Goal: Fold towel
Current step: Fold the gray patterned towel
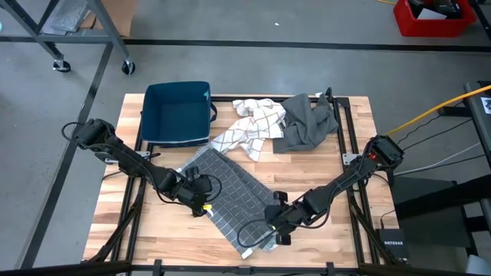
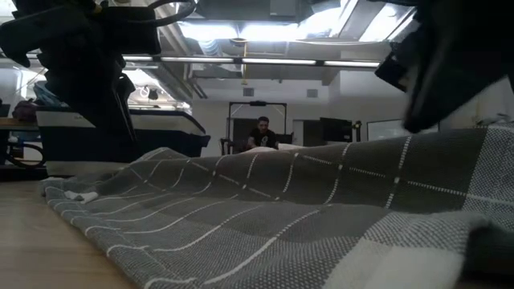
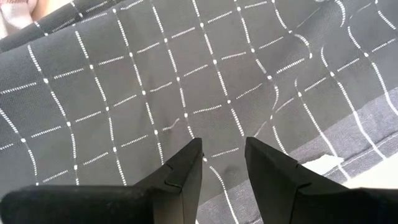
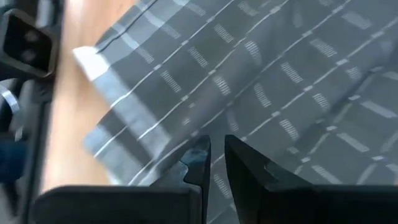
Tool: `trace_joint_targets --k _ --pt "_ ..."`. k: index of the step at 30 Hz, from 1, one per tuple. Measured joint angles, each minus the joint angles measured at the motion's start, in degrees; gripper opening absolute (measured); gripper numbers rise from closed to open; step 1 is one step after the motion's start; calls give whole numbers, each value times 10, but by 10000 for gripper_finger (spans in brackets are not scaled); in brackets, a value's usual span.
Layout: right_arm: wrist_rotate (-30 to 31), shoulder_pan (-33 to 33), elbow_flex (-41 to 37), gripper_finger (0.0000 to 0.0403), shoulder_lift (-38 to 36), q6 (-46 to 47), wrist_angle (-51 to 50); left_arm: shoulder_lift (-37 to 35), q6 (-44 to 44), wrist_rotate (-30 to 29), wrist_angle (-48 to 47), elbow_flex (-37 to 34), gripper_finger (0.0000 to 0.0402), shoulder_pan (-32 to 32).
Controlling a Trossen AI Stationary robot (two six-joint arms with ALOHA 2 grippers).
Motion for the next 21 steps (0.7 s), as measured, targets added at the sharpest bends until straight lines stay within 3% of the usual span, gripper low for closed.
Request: trace_joint_targets --k 8,14,21 --pt "32 0 0 53 0 -1 -3 0 0 0 0 0 115 0" --pt "-75 -12 0 67 0 1 2 0 0 0 0 0 115 0" --pt "-145 -29 0 135 0 16 13 0 0 0 0 0 115 0"
